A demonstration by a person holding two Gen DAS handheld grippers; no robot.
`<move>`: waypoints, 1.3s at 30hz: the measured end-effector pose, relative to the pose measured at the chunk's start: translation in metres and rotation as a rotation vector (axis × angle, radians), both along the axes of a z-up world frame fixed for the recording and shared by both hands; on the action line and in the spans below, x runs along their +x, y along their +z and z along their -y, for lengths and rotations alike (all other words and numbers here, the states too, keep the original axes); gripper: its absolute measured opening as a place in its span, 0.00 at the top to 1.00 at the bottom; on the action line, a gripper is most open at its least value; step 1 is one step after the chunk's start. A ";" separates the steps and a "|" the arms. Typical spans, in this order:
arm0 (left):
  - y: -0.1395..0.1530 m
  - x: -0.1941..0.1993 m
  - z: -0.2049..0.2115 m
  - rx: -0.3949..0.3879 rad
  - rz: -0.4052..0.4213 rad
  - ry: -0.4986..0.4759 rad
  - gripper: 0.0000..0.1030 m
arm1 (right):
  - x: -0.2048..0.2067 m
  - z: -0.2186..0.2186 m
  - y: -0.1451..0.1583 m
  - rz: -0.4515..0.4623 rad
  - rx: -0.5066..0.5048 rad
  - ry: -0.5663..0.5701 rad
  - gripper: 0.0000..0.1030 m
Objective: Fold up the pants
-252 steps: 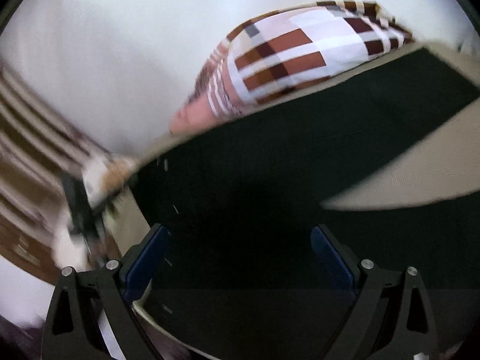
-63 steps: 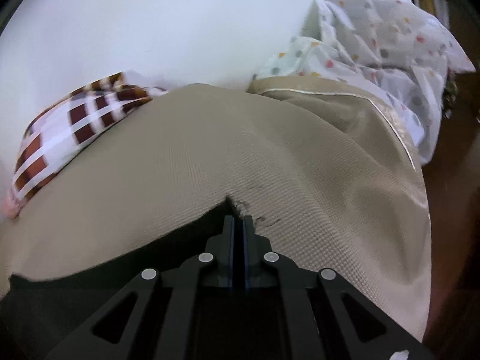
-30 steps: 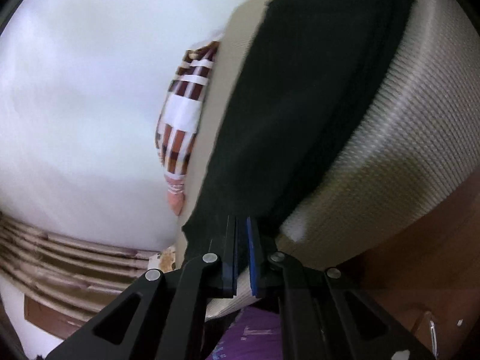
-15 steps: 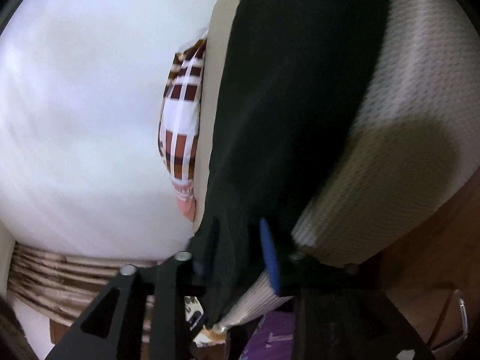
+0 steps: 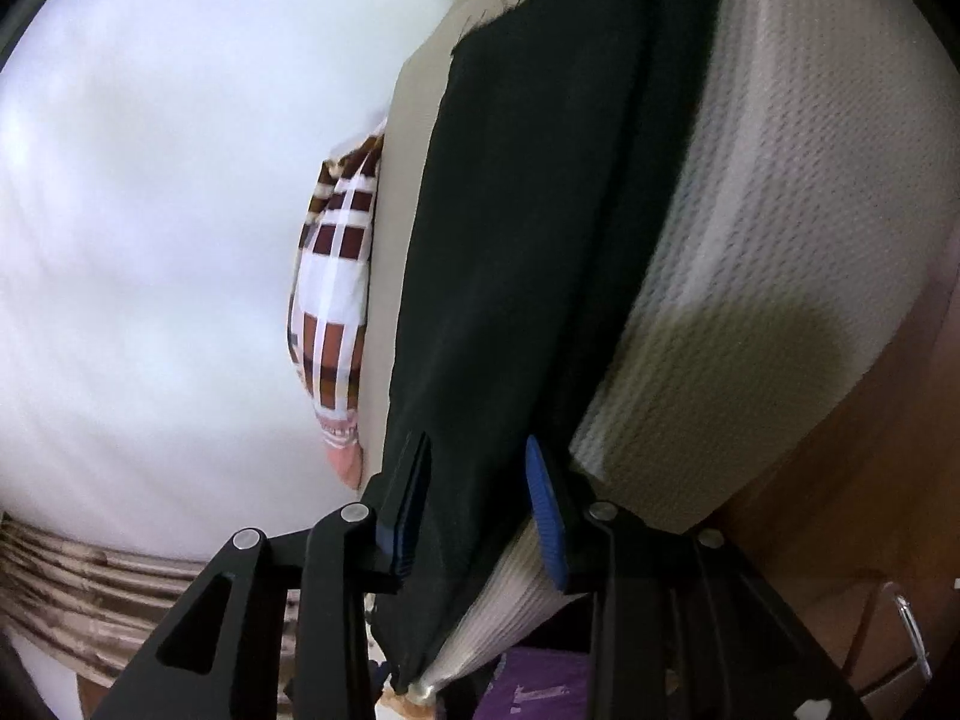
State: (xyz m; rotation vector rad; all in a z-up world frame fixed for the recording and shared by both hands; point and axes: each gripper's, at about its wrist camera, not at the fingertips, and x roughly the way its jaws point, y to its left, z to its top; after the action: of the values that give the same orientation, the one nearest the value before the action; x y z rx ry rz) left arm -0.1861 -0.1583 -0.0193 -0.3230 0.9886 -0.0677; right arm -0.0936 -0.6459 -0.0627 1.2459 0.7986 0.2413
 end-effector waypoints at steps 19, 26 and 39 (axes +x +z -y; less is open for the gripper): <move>-0.004 0.000 -0.004 -0.005 -0.014 0.017 0.24 | 0.005 -0.036 -0.007 -0.026 -0.060 0.081 0.97; -0.010 0.002 -0.003 -0.014 -0.031 0.019 0.24 | 0.005 -0.026 -0.005 0.007 -0.028 0.097 0.91; -0.011 0.004 0.000 -0.002 -0.052 0.011 0.24 | -0.003 0.066 0.000 0.038 -0.058 -0.158 0.97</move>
State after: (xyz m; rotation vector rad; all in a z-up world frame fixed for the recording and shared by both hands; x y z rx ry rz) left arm -0.1820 -0.1578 -0.0299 -0.3332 1.0381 -0.0509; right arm -0.0969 -0.7123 -0.0630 1.2394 0.6666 0.1130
